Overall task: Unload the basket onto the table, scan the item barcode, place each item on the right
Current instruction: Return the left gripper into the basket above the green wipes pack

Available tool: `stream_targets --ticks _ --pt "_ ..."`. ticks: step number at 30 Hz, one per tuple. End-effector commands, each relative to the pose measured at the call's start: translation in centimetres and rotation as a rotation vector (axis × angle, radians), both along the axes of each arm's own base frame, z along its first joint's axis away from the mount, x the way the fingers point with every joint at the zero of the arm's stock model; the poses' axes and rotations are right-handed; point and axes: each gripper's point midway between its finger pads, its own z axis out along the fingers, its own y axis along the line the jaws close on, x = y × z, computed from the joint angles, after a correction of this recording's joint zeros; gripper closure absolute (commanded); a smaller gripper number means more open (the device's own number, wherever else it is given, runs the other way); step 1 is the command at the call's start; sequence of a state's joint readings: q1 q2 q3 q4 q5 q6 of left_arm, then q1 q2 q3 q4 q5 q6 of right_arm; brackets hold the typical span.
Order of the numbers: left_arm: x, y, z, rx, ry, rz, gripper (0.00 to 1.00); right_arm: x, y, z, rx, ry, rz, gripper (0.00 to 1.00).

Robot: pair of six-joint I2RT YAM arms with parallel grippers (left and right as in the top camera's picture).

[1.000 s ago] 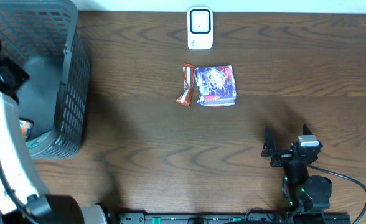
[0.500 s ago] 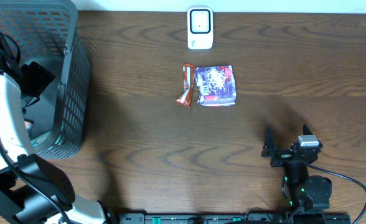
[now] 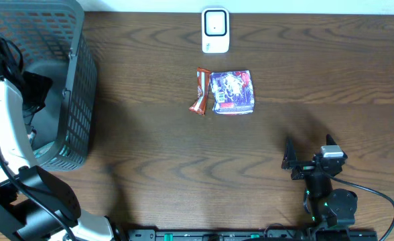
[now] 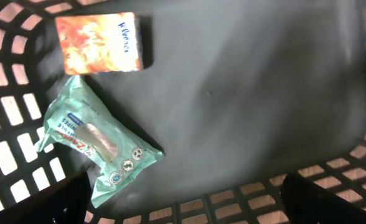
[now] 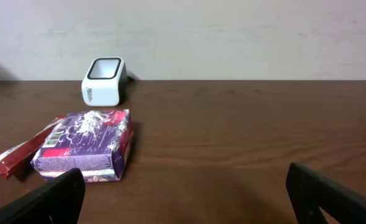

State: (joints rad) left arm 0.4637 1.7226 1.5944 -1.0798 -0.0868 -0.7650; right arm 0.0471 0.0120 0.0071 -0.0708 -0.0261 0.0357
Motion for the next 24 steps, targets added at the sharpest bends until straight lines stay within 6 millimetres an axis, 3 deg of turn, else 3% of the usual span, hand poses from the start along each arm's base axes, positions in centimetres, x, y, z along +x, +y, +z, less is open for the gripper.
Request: stream_targets --ticks 1,13,24 --pt "-1.0 0.3 -0.8 0.012 0.03 0.062 0.02 0.0 -0.3 -0.1 -0.015 0.001 -0.011 0.01" --pt "-1.1 0.3 -4.0 -0.027 0.11 0.062 0.02 0.0 -0.3 -0.1 -0.015 0.001 -0.011 0.01" --pt "-3.4 -0.9 -7.0 -0.112 0.242 0.244 0.02 0.0 -0.3 -0.1 -0.015 0.001 -0.011 0.01"
